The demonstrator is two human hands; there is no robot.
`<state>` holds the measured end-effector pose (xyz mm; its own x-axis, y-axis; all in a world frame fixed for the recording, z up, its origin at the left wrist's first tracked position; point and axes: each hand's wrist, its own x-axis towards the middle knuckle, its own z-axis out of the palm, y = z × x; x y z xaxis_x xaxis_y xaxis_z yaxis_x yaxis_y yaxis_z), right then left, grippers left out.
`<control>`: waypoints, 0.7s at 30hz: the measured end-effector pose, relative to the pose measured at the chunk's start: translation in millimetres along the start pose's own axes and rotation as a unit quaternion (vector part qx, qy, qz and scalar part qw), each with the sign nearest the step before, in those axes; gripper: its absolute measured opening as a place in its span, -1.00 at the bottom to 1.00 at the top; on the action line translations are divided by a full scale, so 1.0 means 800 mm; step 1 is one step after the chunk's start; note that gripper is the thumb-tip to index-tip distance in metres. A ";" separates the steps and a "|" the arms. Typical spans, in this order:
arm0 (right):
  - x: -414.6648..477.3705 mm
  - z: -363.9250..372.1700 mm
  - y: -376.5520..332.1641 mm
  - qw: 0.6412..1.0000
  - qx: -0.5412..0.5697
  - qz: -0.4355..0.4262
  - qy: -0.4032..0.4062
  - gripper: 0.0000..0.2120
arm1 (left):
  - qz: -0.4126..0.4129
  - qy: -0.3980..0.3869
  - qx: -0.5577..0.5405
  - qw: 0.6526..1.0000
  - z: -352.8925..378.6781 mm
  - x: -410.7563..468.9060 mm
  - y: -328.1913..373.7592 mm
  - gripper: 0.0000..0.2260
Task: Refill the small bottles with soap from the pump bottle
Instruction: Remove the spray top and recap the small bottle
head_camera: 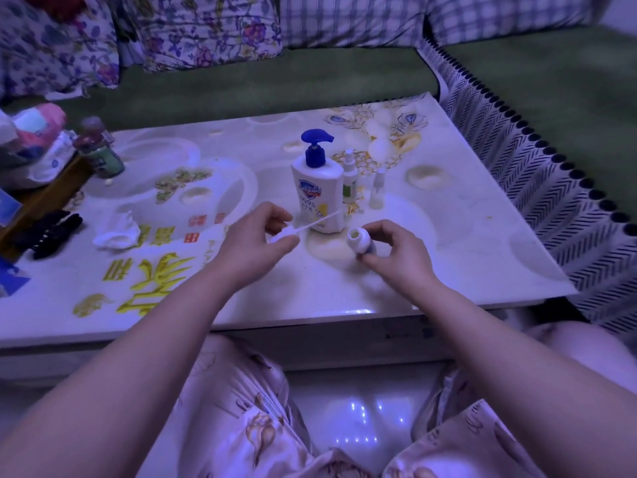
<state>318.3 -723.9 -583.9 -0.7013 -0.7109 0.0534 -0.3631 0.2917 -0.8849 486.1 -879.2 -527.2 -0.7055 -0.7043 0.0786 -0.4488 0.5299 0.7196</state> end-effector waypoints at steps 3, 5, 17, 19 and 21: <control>-0.002 -0.013 -0.001 1.000 -0.006 0.000 0.010 -0.75 | 0.007 -0.002 -0.057 0.998 -0.003 -0.005 0.017 -0.88; -0.003 -0.019 -0.001 1.000 -0.009 0.000 0.021 -0.75 | 0.007 -0.007 -0.090 0.996 -0.005 -0.009 0.028 -0.90; 0.001 -0.023 -0.003 0.998 -0.034 0.003 0.056 -0.76 | 0.023 0.016 -0.059 0.998 -0.003 -0.014 0.055 -0.93; 0.001 -0.022 -0.004 0.998 -0.039 0.001 0.058 -0.75 | 0.030 0.026 -0.034 0.999 -0.001 -0.014 0.057 -0.93; 0.001 -0.021 -0.005 0.997 -0.048 -0.006 0.061 -0.73 | 0.037 0.035 -0.015 0.999 0.001 -0.012 0.058 -0.92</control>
<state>308.6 -714.9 -572.3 -0.7630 -0.6342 0.1249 -0.4253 0.3470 -0.8359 471.8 -847.5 -495.4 -0.6951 -0.6960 0.1799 -0.3792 0.5675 0.7309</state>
